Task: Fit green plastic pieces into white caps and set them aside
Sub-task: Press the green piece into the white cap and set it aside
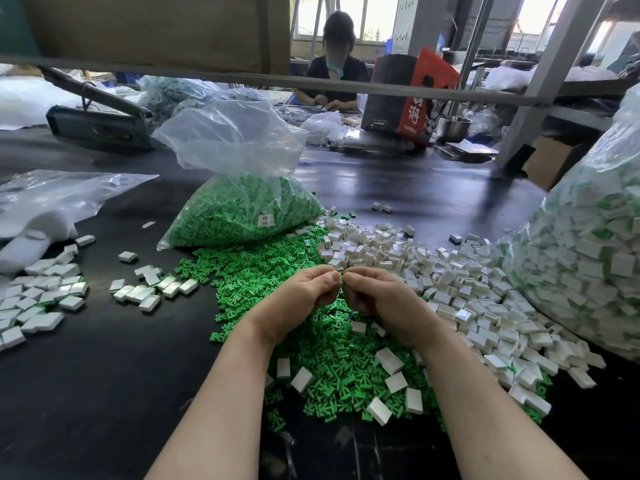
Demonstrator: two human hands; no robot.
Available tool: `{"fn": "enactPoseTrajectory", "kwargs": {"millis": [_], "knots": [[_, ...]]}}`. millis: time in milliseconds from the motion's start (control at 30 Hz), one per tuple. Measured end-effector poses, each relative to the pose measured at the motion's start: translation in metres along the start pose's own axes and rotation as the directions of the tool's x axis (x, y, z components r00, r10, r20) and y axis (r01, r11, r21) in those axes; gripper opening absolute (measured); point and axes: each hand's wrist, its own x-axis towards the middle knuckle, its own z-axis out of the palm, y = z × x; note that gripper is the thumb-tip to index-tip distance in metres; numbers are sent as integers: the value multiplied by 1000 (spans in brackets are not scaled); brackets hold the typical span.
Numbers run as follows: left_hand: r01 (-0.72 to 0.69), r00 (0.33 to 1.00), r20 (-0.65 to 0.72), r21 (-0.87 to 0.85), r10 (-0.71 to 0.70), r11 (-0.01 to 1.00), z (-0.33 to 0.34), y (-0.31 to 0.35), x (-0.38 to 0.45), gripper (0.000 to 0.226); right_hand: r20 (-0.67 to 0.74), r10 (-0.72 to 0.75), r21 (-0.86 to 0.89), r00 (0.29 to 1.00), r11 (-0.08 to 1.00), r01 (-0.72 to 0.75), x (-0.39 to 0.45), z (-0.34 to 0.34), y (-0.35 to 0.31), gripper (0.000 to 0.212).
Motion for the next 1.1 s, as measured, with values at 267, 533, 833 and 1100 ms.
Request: {"fn": "enactPoseTrajectory", "kwargs": {"millis": [267,533,833,1100], "knots": [[-14,1000,-4,23,15,1000,1,5,-3,28,-32,-8,60,999,998,10,3,-3,5,26],[-1,1000,8,-2,1,1000,2,9,-5,31,-50,-9,2,999,1000,9,2,-4,5,36],[8,1000,7,18,-8,1000,4,10,-5,27,-40,-16,-85,999,996,12,1,-2,3,39],[31,999,29,121,-35,992,4,9,-5,27,62,25,-164,998,986,-14,-2,-9,1,25]]}}
